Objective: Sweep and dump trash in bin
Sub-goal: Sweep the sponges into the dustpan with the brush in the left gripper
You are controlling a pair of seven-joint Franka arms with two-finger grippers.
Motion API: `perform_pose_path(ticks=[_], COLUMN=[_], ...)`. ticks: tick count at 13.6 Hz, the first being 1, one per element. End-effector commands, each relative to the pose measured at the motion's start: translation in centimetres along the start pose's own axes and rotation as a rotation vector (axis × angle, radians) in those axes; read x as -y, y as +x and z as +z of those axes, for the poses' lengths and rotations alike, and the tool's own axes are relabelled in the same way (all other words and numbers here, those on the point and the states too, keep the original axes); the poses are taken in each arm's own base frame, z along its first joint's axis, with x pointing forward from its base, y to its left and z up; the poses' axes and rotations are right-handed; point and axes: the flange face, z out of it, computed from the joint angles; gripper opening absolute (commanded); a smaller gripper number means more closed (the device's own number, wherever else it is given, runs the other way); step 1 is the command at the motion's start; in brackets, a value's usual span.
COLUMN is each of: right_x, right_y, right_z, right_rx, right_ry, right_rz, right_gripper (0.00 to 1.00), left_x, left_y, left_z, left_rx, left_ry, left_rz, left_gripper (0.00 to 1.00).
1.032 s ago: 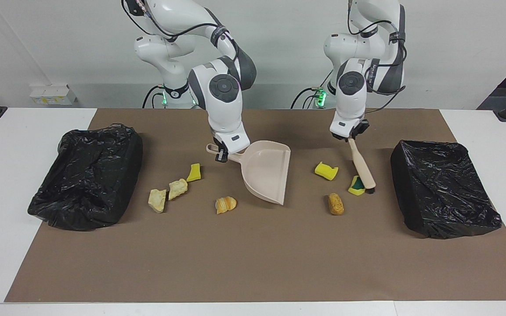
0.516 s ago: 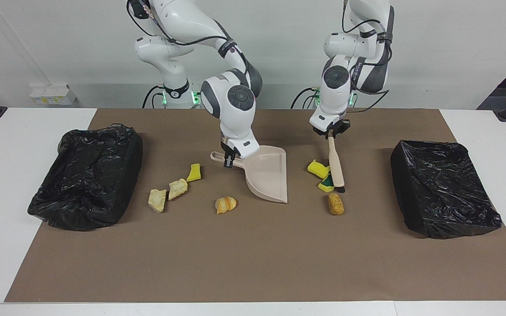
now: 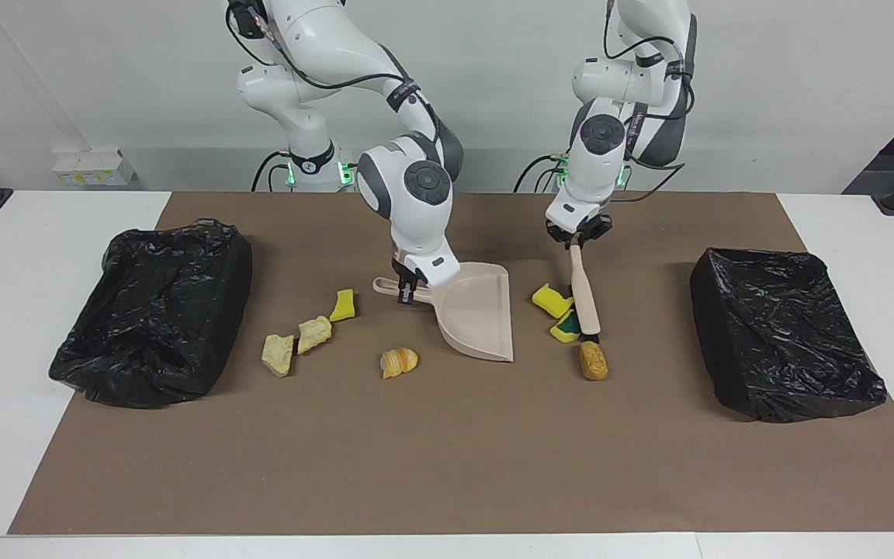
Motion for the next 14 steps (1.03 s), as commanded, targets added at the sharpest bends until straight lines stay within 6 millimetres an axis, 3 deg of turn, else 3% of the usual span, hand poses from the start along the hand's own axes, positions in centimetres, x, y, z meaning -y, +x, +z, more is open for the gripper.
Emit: perform_pose_path(ticks=[1,5,7,10,14], right_x=[-0.1,-0.1,-0.1,-0.1,-0.2], right_y=[-0.2,-0.3,-0.4,-0.4,-0.5], right_z=[0.1,0.1,0.2,0.2,0.2], right_rx=[0.007,0.005,0.007,0.007,0.007], right_ry=[-0.018,-0.02,-0.017,-0.015,-0.015], right_rz=[-0.024,-0.023,-0.02,-0.021,-0.018], right_gripper=[0.0,0.0,0.0,0.0,0.0], left_x=[-4.0,-10.3,-11.7,-9.8,-3.4], left_y=[0.2,-2.5,-1.8,-0.6,3.4], left_z=[1.0,-0.5,-1.9,-4.4,-5.4], left_rx=[-0.01,-0.015,-0.022,-0.021,-0.025], left_ry=[-0.092,-0.141,-0.159,-0.153,-0.07], left_rz=[0.022,0.12,0.136,0.147,0.119], left_gripper=[0.0,0.0,0.0,0.0,0.0])
